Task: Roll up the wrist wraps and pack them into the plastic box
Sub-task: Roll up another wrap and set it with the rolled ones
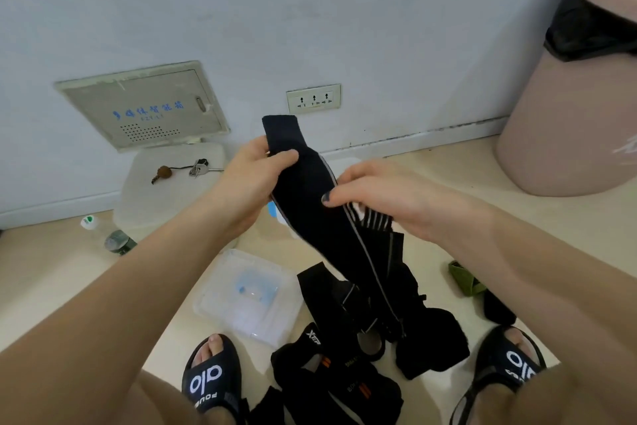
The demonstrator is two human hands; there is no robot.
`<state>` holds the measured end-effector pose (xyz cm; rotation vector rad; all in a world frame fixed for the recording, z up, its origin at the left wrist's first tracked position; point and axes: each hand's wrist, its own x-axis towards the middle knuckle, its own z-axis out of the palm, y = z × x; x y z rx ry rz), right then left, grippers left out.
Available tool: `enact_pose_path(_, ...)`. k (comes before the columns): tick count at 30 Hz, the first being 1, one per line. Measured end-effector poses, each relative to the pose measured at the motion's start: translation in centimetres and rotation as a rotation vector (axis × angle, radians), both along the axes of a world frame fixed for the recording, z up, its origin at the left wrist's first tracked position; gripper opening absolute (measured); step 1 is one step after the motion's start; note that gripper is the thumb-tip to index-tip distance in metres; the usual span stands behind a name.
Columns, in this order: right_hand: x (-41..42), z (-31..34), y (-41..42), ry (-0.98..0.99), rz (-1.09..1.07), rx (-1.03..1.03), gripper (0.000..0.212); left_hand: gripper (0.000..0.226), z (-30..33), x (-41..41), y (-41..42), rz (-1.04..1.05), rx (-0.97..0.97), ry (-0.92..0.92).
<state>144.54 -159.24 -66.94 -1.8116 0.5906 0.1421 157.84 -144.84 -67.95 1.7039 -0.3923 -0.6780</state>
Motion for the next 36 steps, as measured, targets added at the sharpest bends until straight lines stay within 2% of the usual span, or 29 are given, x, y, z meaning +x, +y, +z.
enact_pose_path(2, 0.4, 0.3, -0.9, -0.127, -0.175, -0.001, 0.005, 0.036, -0.6, 0.6, 0.5, 0.018, 0.091, -0.174)
enact_pose_path(3, 0.5, 0.7, -1.3, -0.197, -0.26, 0.082, 0.006, 0.047, -0.7, 0.7, 0.7, 0.006, 0.157, -0.256)
enact_pose_path(5, 0.7, 1.4, -2.1, -0.322, -0.363, 0.301, 0.025, 0.062, -0.9, 0.5, 0.9, -0.044, 0.248, -0.411)
enact_pose_path(7, 0.8, 2.0, -2.5, -0.4, -0.393, 0.493, 0.039, 0.058, -0.8, -0.1, 0.8, -0.112, 0.278, -0.598)
enact_pose_path(8, 0.9, 2.2, -2.6, -0.426, -0.388, 0.577, 0.036, 0.049, -0.8, -0.1, 0.7, -0.147, 0.287, -0.651)
enact_pose_path(10, 1.1, 2.6, -2.5, -0.447, -0.365, 0.713, 0.026, 0.034, -0.7, -0.4, 0.6, -0.212, 0.303, -0.659)
enact_pose_path(13, 1.1, 2.9, -2.2, -0.49, -0.338, 0.853, 0.017, 0.025, -0.9, -0.7, 0.2, -0.312, 0.346, -0.586)
enact_pose_path(16, 1.1, 3.5, -1.8, -0.538, -0.288, 0.955, 0.009, 0.062, -1.9, -0.7, 0.0, -0.385, 0.39, -0.532)
enact_pose_path(19, 0.9, 3.9, -1.6, -0.551, -0.246, 1.027, 0.008, 0.077, -2.7, -0.4, -0.4, -0.388, 0.42, -0.579)
enact_pose_path(22, 0.9, 4.0, -1.4, -0.541, -0.206, 1.049, 0.006, 0.088, -3.1, -0.1, -0.6, -0.418, 0.381, -0.538)
enact_pose_path(23, 0.9, 3.9, -1.4, -0.54, -0.195, 1.047, 0.006, 0.084, -3.2, 0.0, -0.7, -0.436, 0.347, -0.501)
enact_pose_path(27, 0.8, 4.0, -1.4, -0.535, -0.195, 1.032, 0.007, 0.035, -3.0, -0.2, -1.0, -0.527, 0.243, -0.397)
enact_pose_path(31, 0.6, 4.2, -2.0, -0.537, -0.278, 0.945, 0.012, 0.044, -2.8, -0.4, -1.0, -0.511, 0.191, -0.336)
enact_pose_path(35, 0.7, 3.8, -3.1, -0.537, -0.392, 0.768, 0.021, 0.044, -3.1, 0.1, -0.4, -0.51, 0.225, -0.347)
enact_pose_path(36, 0.8, 3.7, -3.5, -0.536, -0.418, 0.654, 0.02, 0.043, -3.1, 0.2, -0.2, -0.504, 0.217, -0.342)
